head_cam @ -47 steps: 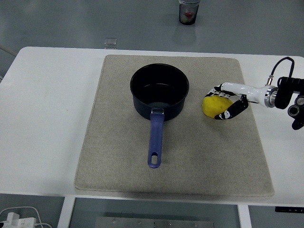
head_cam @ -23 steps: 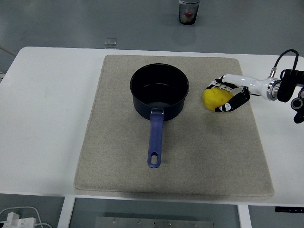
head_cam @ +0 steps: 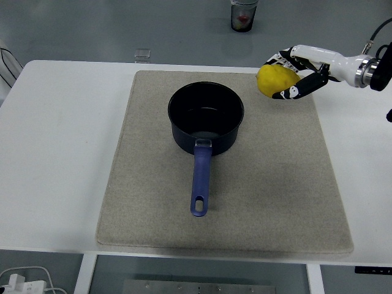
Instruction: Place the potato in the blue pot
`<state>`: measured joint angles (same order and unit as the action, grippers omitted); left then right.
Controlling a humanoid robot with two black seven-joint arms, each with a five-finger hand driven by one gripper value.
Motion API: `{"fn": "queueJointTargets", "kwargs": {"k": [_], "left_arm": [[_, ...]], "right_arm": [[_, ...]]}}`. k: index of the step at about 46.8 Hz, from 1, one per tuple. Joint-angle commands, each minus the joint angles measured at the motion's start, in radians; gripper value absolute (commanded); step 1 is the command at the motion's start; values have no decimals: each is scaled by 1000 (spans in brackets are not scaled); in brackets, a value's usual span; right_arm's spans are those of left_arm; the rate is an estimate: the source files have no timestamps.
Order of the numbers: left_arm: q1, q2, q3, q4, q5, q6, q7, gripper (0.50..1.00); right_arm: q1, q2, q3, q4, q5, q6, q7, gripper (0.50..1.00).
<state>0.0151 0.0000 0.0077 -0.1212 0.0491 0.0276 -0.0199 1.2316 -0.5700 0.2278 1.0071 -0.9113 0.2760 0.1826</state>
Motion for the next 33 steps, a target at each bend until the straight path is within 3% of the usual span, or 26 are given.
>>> {"fn": "queueJointTargets", "kwargs": {"k": [1, 33], "left_arm": [[0, 0, 0, 0, 1, 0, 0, 996], [0, 0, 0, 0, 1, 0, 0, 996]], "right_arm": [[16, 13, -4, -10, 57, 3, -2, 500], [51, 197, -22, -65, 118, -11, -9, 500]]}}
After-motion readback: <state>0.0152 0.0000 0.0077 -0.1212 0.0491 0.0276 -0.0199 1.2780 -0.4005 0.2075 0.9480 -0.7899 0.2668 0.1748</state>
